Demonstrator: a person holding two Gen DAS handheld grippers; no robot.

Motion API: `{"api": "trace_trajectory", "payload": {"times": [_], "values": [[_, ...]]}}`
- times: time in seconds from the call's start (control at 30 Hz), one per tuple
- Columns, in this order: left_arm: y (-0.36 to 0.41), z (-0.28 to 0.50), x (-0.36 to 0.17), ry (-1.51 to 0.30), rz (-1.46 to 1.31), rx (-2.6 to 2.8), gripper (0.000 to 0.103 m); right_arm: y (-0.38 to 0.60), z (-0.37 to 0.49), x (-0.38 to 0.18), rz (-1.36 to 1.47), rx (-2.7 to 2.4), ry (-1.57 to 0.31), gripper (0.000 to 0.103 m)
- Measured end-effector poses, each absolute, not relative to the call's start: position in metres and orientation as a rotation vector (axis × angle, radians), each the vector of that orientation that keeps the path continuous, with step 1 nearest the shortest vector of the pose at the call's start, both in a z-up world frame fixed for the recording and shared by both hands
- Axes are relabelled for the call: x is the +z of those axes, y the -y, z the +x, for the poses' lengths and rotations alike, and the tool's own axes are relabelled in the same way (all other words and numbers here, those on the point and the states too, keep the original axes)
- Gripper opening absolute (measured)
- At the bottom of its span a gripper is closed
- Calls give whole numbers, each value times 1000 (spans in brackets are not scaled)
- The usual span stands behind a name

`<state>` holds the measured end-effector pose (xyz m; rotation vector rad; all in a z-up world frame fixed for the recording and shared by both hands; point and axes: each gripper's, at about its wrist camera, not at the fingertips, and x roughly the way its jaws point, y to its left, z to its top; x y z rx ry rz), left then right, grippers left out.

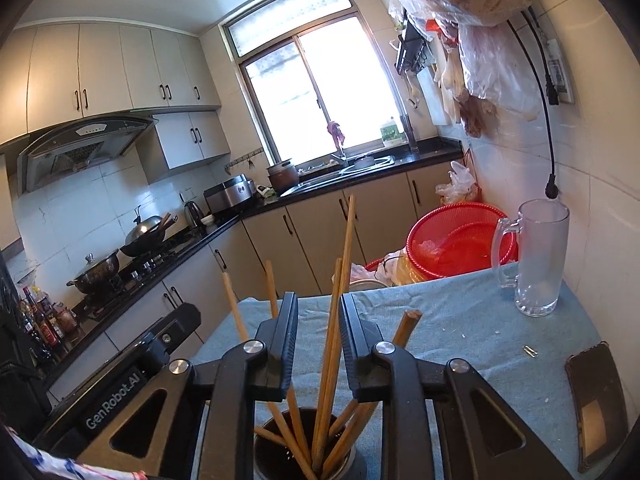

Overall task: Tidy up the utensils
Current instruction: 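Open the left tool over the holder while the right tool releases its chopstick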

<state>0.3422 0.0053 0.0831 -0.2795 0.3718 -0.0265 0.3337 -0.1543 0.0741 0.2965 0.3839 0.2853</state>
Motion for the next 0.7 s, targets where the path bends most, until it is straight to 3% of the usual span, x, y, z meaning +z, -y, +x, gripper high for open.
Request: {"api": "trace_trajectory", "payload": {"times": [0.17, 0.3, 0.43, 0.6, 0.63, 0.67, 0.7], "values": [[-17, 305, 98, -360, -282, -8, 44, 165, 305, 94, 291, 275, -346, 38], [-27, 262, 100, -354, -253, 26, 57, 179, 267, 103, 280, 258, -326, 56], [-36, 225, 84, -392, -214, 55, 62, 187, 236, 91, 254, 231, -379, 67], [-52, 194, 50, -532, -202, 75, 63, 183, 218, 30, 193, 270, -632, 64], [-54, 189, 43, -557, -205, 76, 63, 177, 218, 13, 168, 293, -705, 58], [-56, 184, 36, -581, -204, 80, 63, 169, 218, -5, 134, 303, -781, 40], [-58, 178, 29, -604, -198, 88, 63, 161, 217, -22, 107, 307, -844, 29]]}}
